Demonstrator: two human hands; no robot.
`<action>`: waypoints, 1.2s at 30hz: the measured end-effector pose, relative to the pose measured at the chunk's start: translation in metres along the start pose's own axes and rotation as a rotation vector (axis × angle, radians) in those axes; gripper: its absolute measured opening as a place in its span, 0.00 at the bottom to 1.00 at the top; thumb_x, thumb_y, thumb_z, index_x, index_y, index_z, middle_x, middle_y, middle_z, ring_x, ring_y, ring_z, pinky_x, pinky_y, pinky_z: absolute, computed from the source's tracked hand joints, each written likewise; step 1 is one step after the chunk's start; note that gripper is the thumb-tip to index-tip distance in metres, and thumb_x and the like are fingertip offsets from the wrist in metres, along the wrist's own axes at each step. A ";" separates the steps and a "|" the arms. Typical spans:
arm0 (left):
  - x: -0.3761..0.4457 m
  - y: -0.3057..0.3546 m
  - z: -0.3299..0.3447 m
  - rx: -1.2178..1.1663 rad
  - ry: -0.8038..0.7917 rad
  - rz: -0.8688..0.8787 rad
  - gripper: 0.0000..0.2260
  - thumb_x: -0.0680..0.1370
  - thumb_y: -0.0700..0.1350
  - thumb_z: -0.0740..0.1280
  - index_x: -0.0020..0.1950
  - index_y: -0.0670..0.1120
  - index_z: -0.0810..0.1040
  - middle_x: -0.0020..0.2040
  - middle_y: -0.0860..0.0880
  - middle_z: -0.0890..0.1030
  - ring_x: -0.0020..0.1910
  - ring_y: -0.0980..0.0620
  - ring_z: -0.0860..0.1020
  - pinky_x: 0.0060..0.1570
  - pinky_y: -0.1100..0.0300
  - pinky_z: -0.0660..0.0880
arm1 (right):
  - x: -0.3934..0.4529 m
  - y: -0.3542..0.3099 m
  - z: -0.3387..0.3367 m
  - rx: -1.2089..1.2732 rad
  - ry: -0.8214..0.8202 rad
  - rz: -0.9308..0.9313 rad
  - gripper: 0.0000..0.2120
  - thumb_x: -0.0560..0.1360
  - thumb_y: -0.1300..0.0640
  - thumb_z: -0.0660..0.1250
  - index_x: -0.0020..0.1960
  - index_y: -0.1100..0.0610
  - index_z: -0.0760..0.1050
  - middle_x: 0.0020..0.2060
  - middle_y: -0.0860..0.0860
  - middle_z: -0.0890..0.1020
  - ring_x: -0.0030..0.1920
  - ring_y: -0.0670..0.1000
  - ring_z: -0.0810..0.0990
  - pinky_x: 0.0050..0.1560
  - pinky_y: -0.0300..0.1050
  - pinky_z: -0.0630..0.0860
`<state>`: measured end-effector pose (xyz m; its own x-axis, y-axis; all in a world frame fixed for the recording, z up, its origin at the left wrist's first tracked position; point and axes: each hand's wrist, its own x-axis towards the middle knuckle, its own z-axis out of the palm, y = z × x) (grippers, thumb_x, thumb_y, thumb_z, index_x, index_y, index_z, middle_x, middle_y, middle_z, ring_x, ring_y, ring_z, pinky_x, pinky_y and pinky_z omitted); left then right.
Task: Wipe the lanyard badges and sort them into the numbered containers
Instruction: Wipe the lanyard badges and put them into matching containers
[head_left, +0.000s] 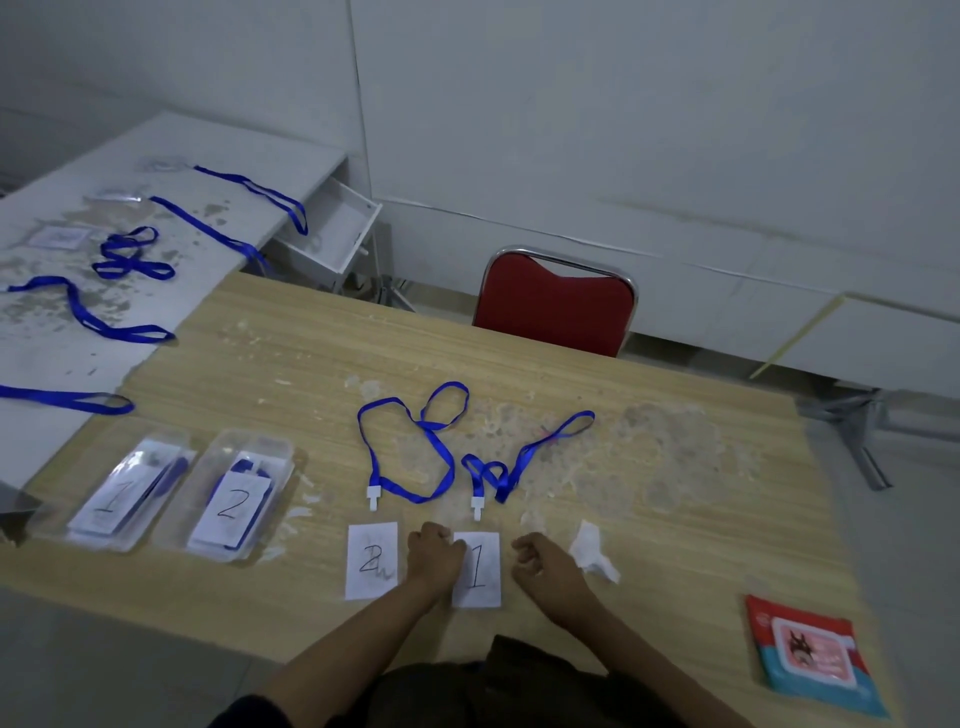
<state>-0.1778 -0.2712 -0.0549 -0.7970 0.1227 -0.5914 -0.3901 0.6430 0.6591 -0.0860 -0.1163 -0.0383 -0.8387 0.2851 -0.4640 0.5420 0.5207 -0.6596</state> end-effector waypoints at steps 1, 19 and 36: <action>-0.001 0.001 0.000 -0.035 -0.011 -0.022 0.14 0.78 0.41 0.66 0.62 0.39 0.71 0.62 0.40 0.71 0.58 0.43 0.74 0.53 0.59 0.69 | 0.002 -0.002 0.006 0.020 -0.026 0.040 0.13 0.78 0.59 0.64 0.62 0.54 0.72 0.53 0.49 0.79 0.50 0.45 0.77 0.44 0.30 0.72; -0.016 0.058 -0.037 -0.378 -0.276 0.294 0.07 0.80 0.44 0.66 0.51 0.41 0.77 0.44 0.43 0.78 0.45 0.47 0.77 0.45 0.54 0.73 | 0.019 -0.042 -0.054 0.758 0.165 0.168 0.17 0.82 0.50 0.56 0.53 0.55 0.82 0.45 0.53 0.82 0.41 0.51 0.78 0.40 0.43 0.73; -0.047 0.196 -0.104 -0.847 -0.196 0.533 0.09 0.81 0.46 0.62 0.55 0.42 0.77 0.49 0.45 0.83 0.47 0.49 0.81 0.46 0.55 0.80 | 0.025 -0.131 -0.098 0.818 0.067 -0.213 0.16 0.84 0.55 0.53 0.48 0.53 0.78 0.38 0.52 0.81 0.37 0.51 0.80 0.36 0.33 0.77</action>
<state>-0.2645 -0.2297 0.1507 -0.9026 0.4069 -0.1405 -0.2652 -0.2686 0.9260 -0.1833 -0.0989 0.0946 -0.9147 0.3076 -0.2620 0.2181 -0.1700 -0.9610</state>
